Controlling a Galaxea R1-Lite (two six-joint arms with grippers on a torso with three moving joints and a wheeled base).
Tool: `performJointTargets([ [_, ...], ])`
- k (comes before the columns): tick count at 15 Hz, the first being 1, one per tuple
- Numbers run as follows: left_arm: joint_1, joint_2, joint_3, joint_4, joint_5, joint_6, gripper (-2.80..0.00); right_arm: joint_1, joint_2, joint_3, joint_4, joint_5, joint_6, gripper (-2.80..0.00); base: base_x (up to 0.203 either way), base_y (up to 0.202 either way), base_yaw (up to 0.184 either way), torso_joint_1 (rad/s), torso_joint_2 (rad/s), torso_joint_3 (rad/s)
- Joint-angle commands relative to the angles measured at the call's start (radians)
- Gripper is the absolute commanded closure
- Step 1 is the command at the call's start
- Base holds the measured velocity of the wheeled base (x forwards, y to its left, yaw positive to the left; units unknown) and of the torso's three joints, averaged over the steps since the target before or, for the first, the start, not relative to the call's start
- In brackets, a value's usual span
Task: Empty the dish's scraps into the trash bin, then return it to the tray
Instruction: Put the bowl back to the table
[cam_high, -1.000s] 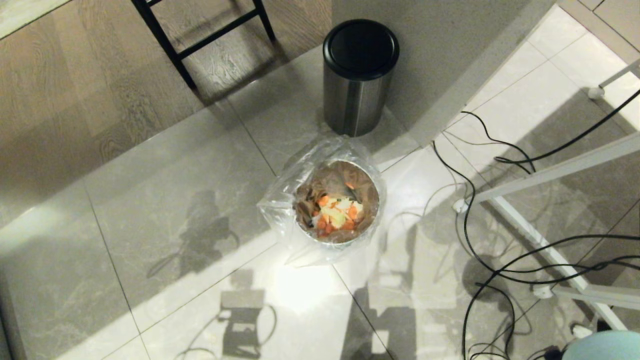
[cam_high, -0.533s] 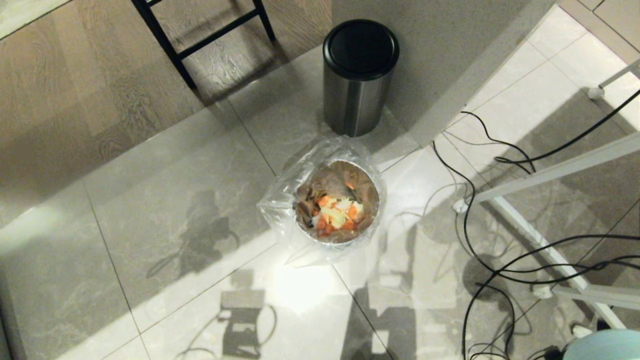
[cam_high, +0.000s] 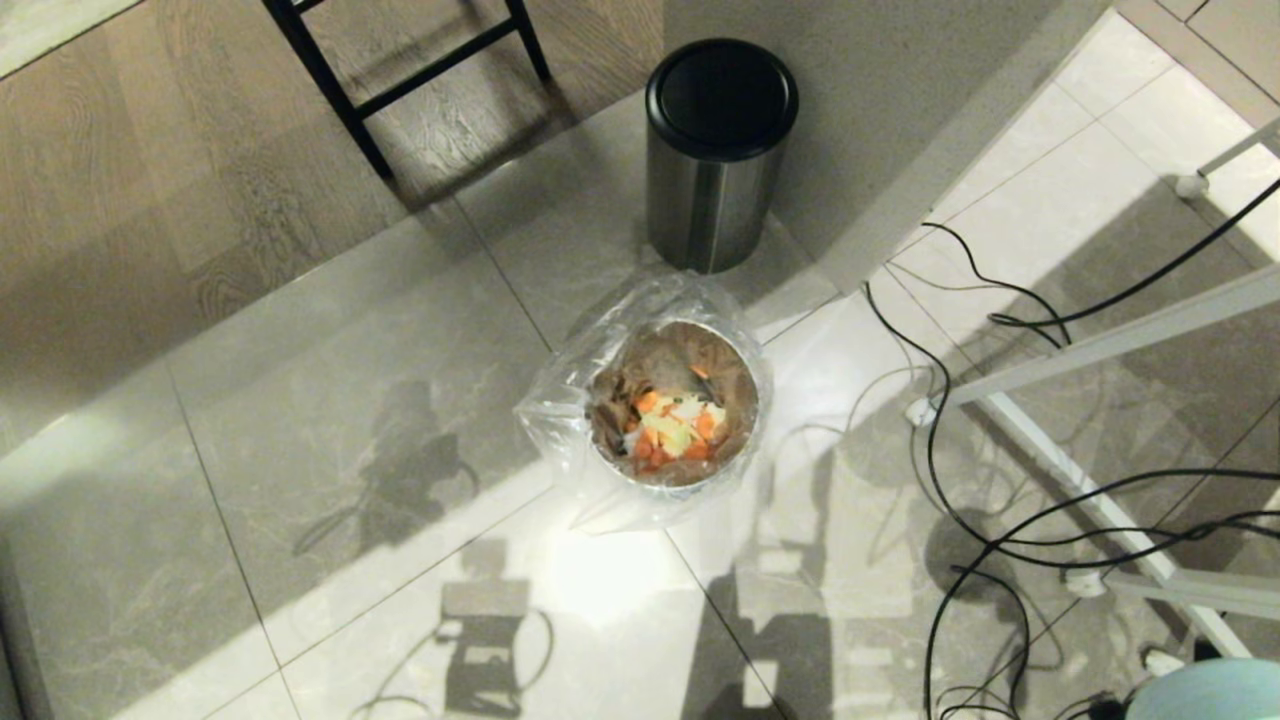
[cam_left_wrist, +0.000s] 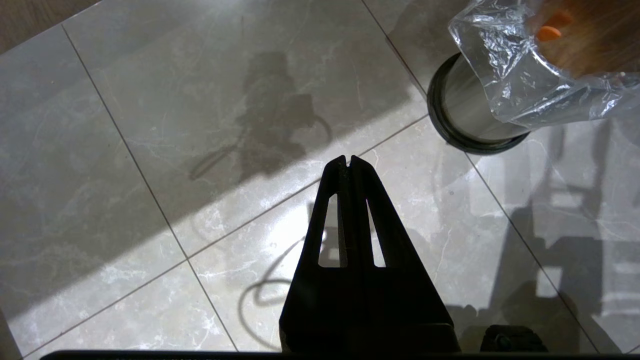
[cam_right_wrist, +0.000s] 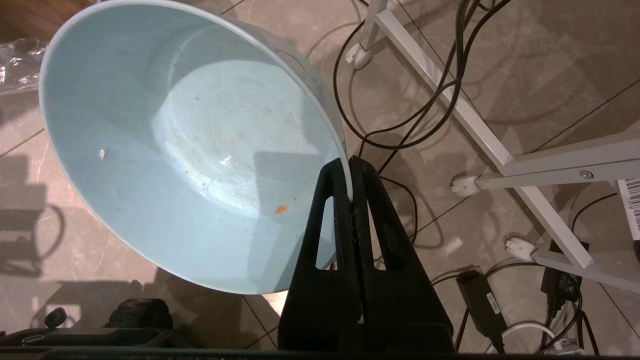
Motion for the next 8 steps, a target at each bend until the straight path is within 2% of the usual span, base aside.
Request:
performJointTargets([
  [1,0.0,0.001,0.0,0.0,0.0,-0.001,0.0,0.0,0.002,0.001,0.0,0.0,0.0,0.0,0.0,0.0,0.0,0.0,0.0,0.0],
  [8,0.0,0.001,0.0,0.0,0.0,-0.001,0.0,0.0,0.002,0.001,0.0,0.0,0.0,0.0,0.0,0.0,0.0,0.0,0.0,0.0],
])
